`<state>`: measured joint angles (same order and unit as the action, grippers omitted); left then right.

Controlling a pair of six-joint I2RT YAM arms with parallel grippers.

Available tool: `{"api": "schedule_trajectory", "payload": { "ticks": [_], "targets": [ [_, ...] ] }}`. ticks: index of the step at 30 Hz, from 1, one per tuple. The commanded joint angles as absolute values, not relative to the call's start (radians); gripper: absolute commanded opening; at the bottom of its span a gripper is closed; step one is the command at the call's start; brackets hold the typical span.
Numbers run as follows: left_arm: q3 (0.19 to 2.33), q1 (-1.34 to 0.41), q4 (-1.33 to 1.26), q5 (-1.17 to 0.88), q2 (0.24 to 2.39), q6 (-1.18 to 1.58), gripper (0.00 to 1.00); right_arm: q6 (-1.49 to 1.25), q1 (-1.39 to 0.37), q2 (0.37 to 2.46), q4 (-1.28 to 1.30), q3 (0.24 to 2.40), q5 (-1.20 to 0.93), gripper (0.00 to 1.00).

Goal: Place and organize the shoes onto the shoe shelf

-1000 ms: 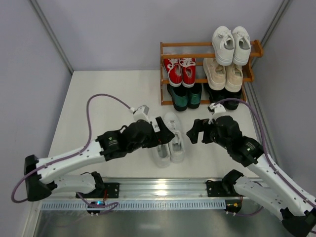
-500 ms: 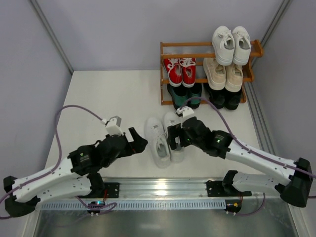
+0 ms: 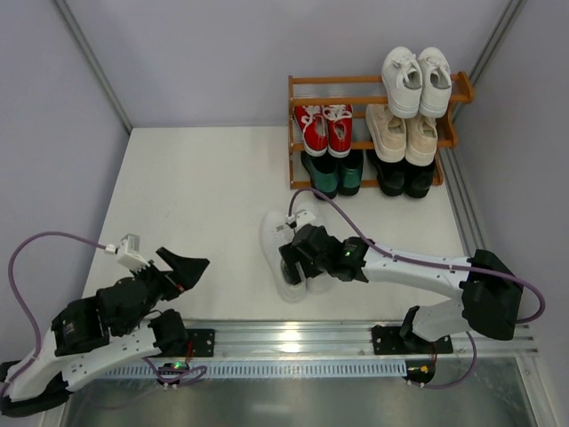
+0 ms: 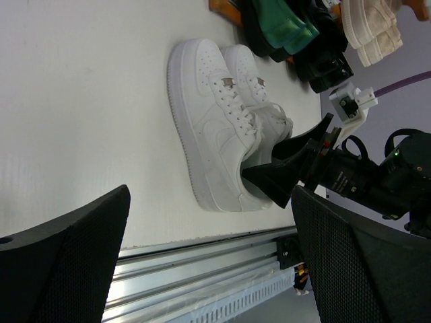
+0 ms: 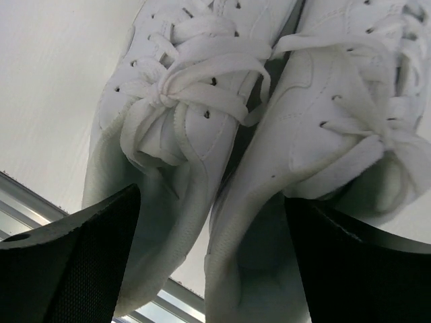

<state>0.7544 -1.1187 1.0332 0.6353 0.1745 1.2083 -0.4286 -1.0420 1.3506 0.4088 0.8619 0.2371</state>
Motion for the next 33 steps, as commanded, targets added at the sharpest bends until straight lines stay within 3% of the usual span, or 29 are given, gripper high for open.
{"api": "schedule_trajectory", "payload": {
  "ticks": [1, 6, 9, 10, 11, 21, 27, 33],
  "targets": [
    [0.749, -1.118, 1.130, 0.699, 0.129, 1.249, 1.00, -0.477, -1.061, 1.394, 0.339, 0.865, 0.216, 0.87],
    [0.755, -1.118, 1.158, 0.703, 0.106, 1.250, 1.00, -0.537, -1.065, 1.477, 0.302, 0.845, 0.201, 0.69],
    [0.756, -1.118, 1.170, 0.707, 0.097, 1.250, 1.00, -0.535, -1.065, 1.537, 0.296, 0.859, 0.189, 0.38],
    [0.756, -1.118, 1.180, 0.709, 0.094, 1.252, 1.00, -0.535, -1.065, 1.554, 0.317, 0.874, 0.193, 0.09],
    [0.758, -1.118, 1.184, 0.709, 0.091, 1.253, 1.00, -0.534, -1.065, 1.557, 0.328, 0.880, 0.205, 0.04],
    [0.779, -1.120, 1.206, 0.724, 0.043, 1.249, 1.00, -0.456, -1.065, 1.350, 0.488, 0.945, 0.267, 0.04],
    [0.816, -1.118, 1.204, 0.735, 0.066, 1.215, 1.00, -0.287, -1.063, 1.149, 0.595, 1.185, 0.320, 0.04],
    [0.824, -1.118, 1.186, 0.733, 0.077, 1.193, 1.00, -0.085, -1.037, 1.138, 0.627, 1.518, 0.521, 0.04]
  ]
}}
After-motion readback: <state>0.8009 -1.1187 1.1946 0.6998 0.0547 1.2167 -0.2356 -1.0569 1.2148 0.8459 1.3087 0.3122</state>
